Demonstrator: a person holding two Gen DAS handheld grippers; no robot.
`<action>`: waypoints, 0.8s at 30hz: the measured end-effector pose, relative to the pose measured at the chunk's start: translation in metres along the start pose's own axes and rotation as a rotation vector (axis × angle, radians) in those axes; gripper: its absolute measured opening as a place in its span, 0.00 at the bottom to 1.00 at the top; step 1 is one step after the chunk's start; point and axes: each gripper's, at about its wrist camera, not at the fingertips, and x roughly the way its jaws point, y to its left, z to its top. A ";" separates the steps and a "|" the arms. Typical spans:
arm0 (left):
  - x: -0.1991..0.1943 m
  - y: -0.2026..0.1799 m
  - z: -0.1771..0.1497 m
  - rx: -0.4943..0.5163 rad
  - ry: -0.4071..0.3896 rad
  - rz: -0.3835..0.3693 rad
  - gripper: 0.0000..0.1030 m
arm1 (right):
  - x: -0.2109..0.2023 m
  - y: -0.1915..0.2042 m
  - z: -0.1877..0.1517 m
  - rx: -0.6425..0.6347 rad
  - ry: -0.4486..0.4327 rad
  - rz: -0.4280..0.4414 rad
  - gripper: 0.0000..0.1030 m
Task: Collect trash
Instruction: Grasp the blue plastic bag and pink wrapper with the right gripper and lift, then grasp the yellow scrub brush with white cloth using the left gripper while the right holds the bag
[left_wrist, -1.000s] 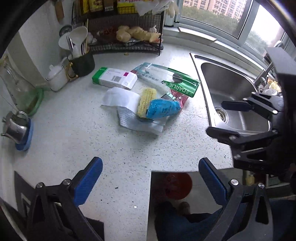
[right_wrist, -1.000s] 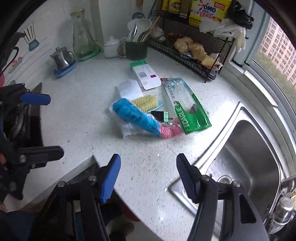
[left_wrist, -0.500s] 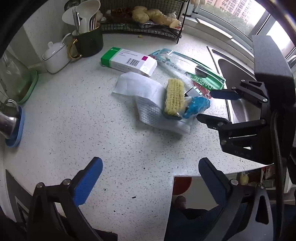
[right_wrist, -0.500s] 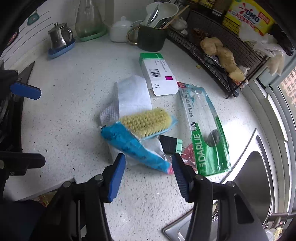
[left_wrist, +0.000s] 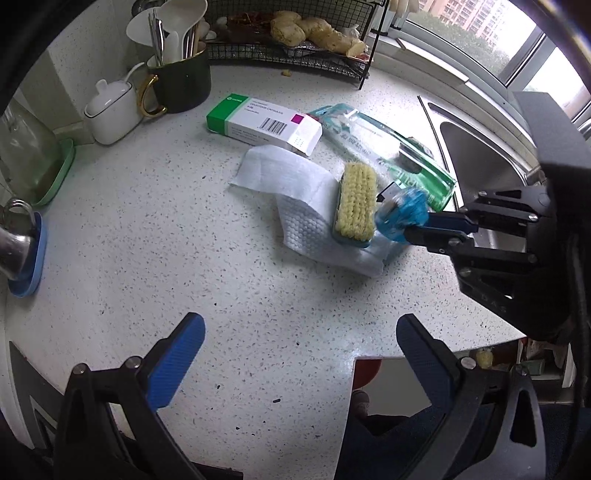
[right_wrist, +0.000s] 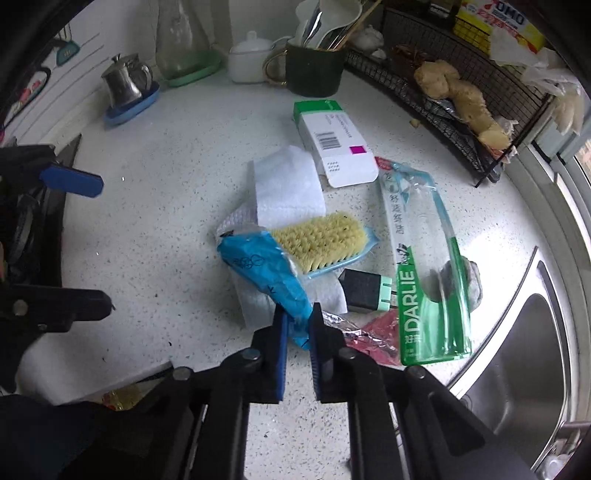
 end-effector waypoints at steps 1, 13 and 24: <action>0.000 0.000 0.001 0.001 0.000 0.000 1.00 | -0.004 -0.001 -0.001 0.014 -0.010 0.002 0.07; 0.007 -0.024 0.025 0.075 0.002 -0.032 1.00 | -0.055 -0.039 -0.012 0.293 -0.087 0.067 0.06; 0.043 -0.041 0.077 0.185 0.037 -0.036 0.98 | -0.072 -0.064 -0.042 0.561 -0.064 0.097 0.06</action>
